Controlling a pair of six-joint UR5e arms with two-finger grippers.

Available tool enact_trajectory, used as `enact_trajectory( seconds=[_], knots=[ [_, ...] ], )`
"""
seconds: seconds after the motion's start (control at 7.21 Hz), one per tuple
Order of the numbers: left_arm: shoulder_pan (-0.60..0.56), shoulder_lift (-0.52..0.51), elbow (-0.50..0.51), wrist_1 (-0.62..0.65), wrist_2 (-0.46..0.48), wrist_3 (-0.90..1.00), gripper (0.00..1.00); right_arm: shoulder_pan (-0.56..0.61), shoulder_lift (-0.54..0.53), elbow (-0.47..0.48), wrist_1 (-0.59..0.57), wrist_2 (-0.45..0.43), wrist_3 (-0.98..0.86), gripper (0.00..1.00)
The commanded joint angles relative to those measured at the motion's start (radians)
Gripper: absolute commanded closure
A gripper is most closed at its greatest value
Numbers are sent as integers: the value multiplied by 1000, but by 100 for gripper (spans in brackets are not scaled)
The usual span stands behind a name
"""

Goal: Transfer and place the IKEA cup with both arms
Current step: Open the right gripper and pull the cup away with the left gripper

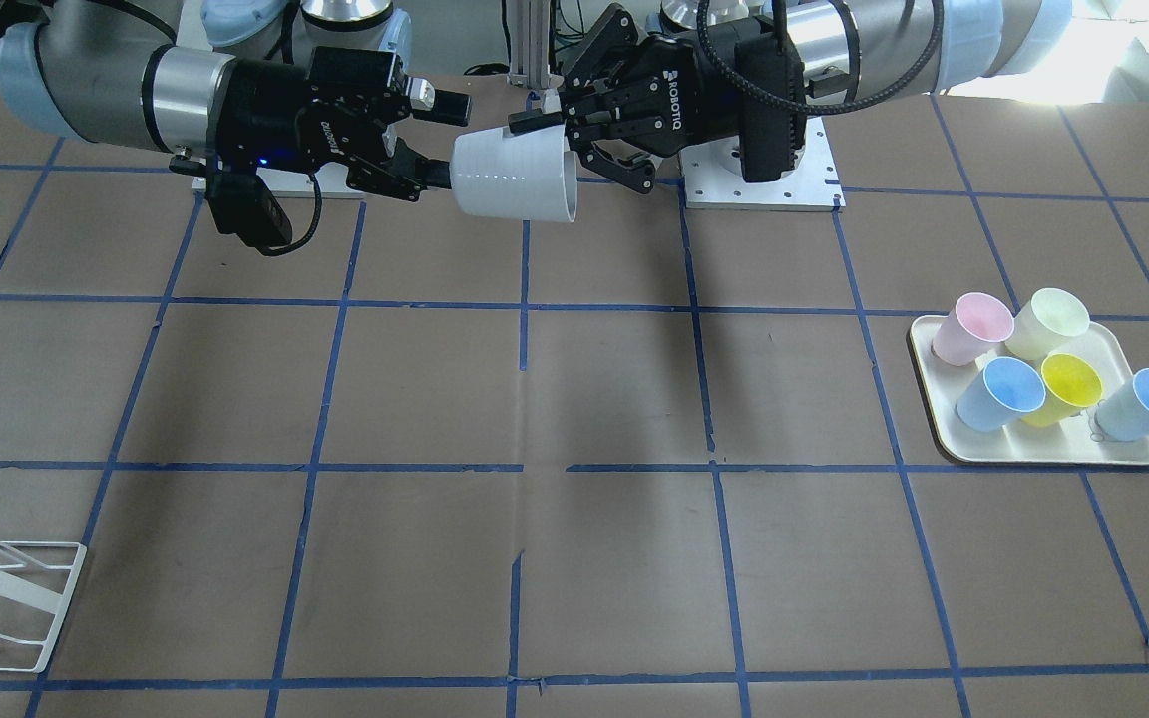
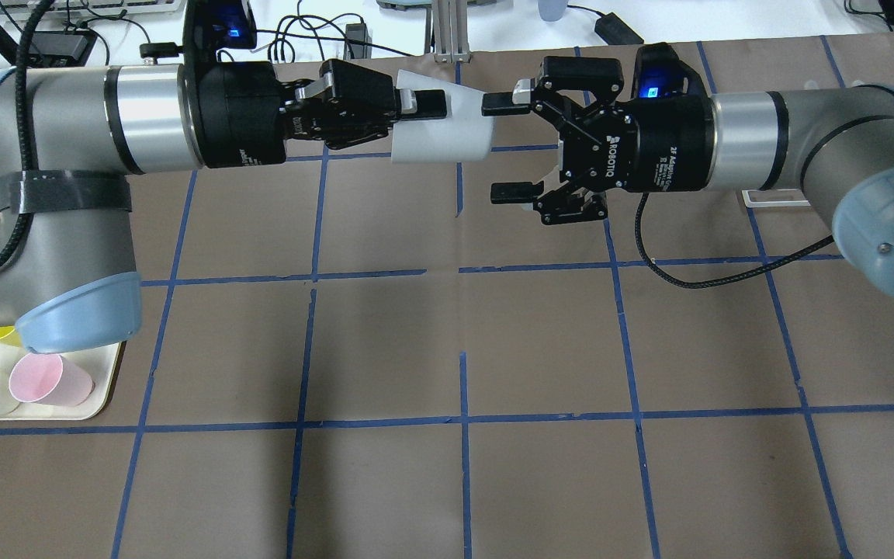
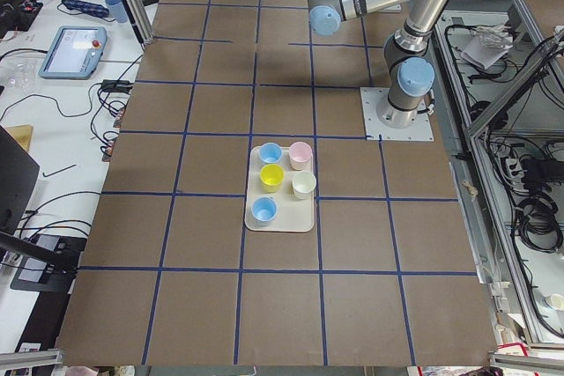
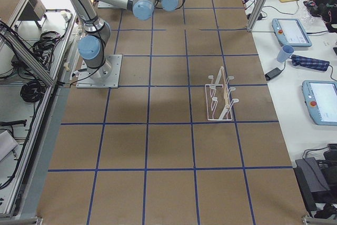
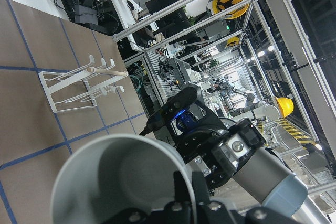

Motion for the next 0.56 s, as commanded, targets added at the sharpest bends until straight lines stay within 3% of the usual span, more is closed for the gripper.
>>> enact_trajectory(
  seconds=[0.0, 0.42],
  knots=[
    [44, 3, 35, -17, 75, -33, 100, 0, 0, -40, -19, -259, 2, 0],
    [58, 0, 65, -90, 355, -17, 100, 2, 1, -65, -145, -697, 62, 0]
  ],
)
